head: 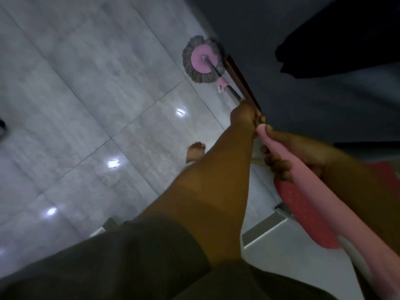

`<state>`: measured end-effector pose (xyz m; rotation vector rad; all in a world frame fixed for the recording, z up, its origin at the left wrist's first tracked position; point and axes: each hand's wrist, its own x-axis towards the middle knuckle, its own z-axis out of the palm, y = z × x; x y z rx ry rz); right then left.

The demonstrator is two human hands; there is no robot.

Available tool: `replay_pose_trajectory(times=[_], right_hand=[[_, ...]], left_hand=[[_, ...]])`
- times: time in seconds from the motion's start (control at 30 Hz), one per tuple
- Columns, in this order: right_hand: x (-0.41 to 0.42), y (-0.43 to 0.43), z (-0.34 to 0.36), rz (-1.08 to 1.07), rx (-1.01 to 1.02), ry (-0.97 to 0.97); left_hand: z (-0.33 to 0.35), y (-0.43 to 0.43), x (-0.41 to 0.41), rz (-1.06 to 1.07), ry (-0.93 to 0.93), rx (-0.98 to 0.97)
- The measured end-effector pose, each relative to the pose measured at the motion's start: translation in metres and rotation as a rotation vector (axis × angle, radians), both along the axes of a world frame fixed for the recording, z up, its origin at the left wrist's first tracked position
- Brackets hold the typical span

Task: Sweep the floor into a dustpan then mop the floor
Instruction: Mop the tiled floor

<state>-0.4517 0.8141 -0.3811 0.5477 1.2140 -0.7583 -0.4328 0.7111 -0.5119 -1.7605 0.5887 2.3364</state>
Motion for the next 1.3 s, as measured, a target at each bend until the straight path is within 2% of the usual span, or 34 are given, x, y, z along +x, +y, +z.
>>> replay_pose_trajectory(times=[0.2, 0.33, 0.5, 0.7, 0.83, 1.0, 1.07, 1.13, 1.23, 1.3], right_hand=[[-0.021, -0.104, -0.029, 0.022, -0.07, 0.113], [-0.002, -0.122, -0.027, 0.058, -0.078, 0.127], [0.05, -0.086, -0.013, 0.145, -0.038, 0.07], [0.139, -0.001, 0.005, 0.291, -0.007, 0.039], [0.18, 0.046, 0.023, 0.345, -0.015, 0.038], [0.191, 0.046, 0.04, 0.435, -0.034, 0.1], [0.187, 0.027, 0.047, 0.465, -0.036, 0.127], [0.182, 0.004, 0.055, 0.486, -0.022, 0.144], [0.178, -0.033, 0.065, 0.526, -0.006, 0.174], [0.183, -0.065, 0.073, 0.583, -0.007, 0.179]], left_hand=[[-0.011, -0.108, -0.027, 0.051, 0.031, -0.092], [-0.01, -0.126, -0.007, 0.066, -0.036, -0.121], [0.002, -0.088, 0.061, 0.116, -0.071, -0.068], [0.014, -0.001, 0.167, 0.255, -0.109, 0.005], [0.029, 0.046, 0.227, 0.336, -0.044, 0.098], [0.057, 0.059, 0.271, 0.22, 0.051, 0.079], [0.067, 0.047, 0.281, 0.072, 0.033, -0.009], [0.076, 0.03, 0.289, -0.193, -0.016, -0.207], [0.086, 0.0, 0.298, -0.539, -0.015, -0.679], [0.098, -0.024, 0.302, -0.614, 0.069, -0.975]])
